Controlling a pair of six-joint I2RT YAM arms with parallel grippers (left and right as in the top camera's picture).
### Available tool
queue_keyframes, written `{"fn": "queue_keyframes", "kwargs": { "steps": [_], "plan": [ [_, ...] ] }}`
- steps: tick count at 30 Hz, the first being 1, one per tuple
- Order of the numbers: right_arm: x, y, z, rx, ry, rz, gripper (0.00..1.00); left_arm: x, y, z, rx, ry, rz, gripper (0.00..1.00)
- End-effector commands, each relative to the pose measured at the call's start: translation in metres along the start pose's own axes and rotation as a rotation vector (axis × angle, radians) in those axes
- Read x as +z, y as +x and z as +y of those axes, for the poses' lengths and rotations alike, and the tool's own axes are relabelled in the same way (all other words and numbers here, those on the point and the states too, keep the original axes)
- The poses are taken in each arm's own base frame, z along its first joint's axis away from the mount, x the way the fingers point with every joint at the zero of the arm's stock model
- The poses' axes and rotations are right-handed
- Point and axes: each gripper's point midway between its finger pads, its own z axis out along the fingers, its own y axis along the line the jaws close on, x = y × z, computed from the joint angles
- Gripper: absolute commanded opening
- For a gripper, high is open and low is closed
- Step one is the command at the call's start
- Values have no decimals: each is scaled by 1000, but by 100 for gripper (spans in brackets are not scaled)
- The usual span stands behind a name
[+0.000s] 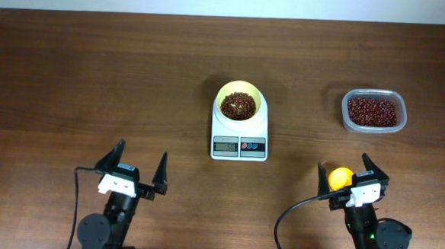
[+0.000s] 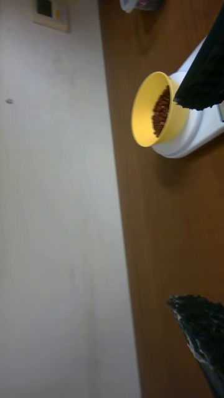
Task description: Scoop item into bowl and weigh 50g on scale
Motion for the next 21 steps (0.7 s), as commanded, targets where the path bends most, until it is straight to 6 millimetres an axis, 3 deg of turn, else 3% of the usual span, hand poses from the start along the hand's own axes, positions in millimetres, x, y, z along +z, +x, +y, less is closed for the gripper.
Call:
{"fn": "queue_keyframes", "kwargs": {
  "steps": [1,8,21],
  "plan": [
    [0,2,1,4,0,3,99,0,16,5,-24,-26,46,99],
    [0,2,1,4,0,3,99,-1,33,6,-50,-33,112,99],
    [0,2,1,4,0,3,99,-1,33,10,-50,-61,115,99]
  ]
}}
